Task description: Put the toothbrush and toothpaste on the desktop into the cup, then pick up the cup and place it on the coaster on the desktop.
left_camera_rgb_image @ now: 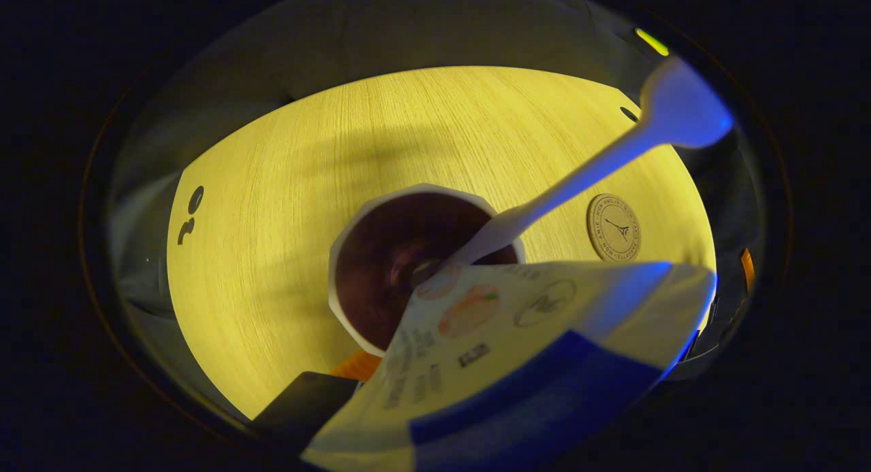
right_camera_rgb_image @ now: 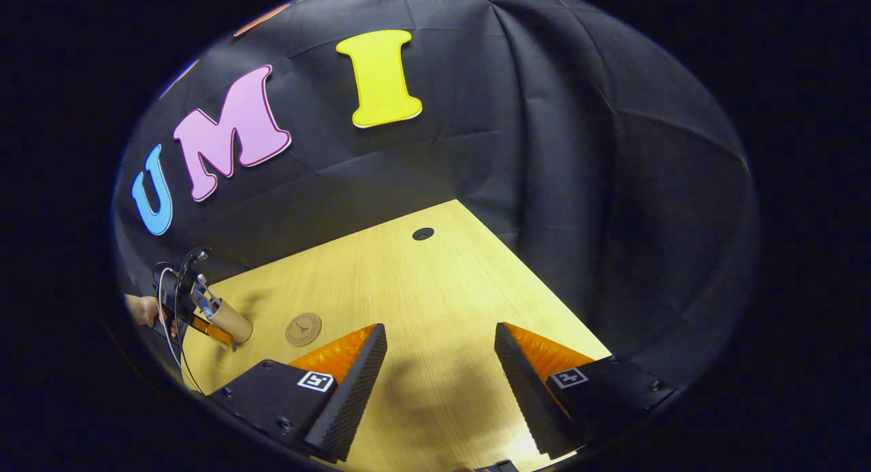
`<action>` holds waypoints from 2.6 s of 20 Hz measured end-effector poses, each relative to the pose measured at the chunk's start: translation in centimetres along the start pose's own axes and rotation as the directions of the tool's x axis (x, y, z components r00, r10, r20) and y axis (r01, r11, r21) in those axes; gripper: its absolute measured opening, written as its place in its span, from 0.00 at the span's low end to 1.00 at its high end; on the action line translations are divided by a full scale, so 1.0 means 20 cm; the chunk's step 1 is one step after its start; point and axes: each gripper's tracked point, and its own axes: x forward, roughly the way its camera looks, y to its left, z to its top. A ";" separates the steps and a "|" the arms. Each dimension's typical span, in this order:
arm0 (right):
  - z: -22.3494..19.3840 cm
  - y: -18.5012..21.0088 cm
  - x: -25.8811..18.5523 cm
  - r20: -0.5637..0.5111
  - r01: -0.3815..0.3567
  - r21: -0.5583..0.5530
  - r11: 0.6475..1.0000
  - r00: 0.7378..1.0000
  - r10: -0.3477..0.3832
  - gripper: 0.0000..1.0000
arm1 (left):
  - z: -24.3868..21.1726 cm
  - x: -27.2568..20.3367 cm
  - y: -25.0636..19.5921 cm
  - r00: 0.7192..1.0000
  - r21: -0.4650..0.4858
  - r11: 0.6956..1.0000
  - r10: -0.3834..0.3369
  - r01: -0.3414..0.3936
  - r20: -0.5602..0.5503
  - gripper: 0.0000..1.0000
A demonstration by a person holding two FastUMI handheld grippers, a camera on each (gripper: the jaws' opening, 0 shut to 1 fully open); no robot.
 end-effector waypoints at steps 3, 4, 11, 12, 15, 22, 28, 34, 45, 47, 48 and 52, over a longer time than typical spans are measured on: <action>0.02 0.00 -0.01 0.004 0.000 -0.002 1.000 1.000 0.000 0.98 | 0.05 -0.06 -0.03 0.999 0.042 0.999 0.010 -0.012 0.032 0.67; 0.02 -0.01 -0.02 0.007 0.000 -0.004 1.000 1.000 0.000 0.98 | 0.06 -0.08 -0.06 0.999 0.064 0.998 0.006 -0.008 0.035 0.67; 0.05 -0.12 -0.12 0.037 0.036 0.017 0.999 0.999 -0.036 0.98 | 0.17 -0.15 -0.44 0.997 0.204 0.978 -0.044 0.030 0.062 0.68; 0.03 -0.12 -0.14 0.032 0.037 0.023 0.999 0.999 -0.038 0.98 | 0.19 -0.15 -0.50 0.996 0.221 0.974 -0.057 0.042 0.061 0.68; -0.03 -0.16 -0.20 0.021 0.045 0.039 0.998 0.999 -0.046 0.98 | 0.23 -0.13 -0.67 0.995 0.277 0.959 -0.080 0.062 0.053 0.69; -0.12 -0.28 -0.31 -0.009 0.082 0.080 0.993 0.997 -0.082 0.98 | 0.29 -0.03 -0.91 0.997 0.385 0.921 -0.073 0.057 0.027 0.70; -0.13 -0.36 -0.35 -0.005 0.120 0.095 0.988 0.993 -0.120 0.98 | 0.28 0.02 -1.01 0.998 0.410 0.911 -0.057 0.048 0.011 0.71; -0.16 -0.32 -0.40 -0.019 0.087 0.100 0.991 0.996 -0.086 0.98 | 0.23 0.06 -1.03 0.999 0.392 0.919 -0.027 0.033 -0.020 0.72; -0.14 -0.18 -0.44 -0.014 0.021 0.065 0.998 1.000 -0.020 0.98 | 0.16 -0.10 -1.03 0.994 0.288 0.956 -0.086 0.062 0.074 0.97; -0.12 -0.13 -0.45 -0.005 0.004 0.059 0.998 1.000 -0.004 0.98 | 0.12 -0.20 -1.01 0.985 0.246 0.966 -0.111 0.075 0.133 1.00; -0.10 -0.10 -0.46 0.000 -0.005 0.052 0.999 1.000 0.005 0.98 | 0.10 -0.27 -1.00 0.977 0.216 0.973 -0.121 0.082 0.176 1.00; -0.05 0.04 -0.51 0.009 -0.055 0.009 0.998 0.998 0.054 0.98 | -0.05 -0.58 -0.97 0.916 0.077 0.986 -0.166 0.147 0.366 0.98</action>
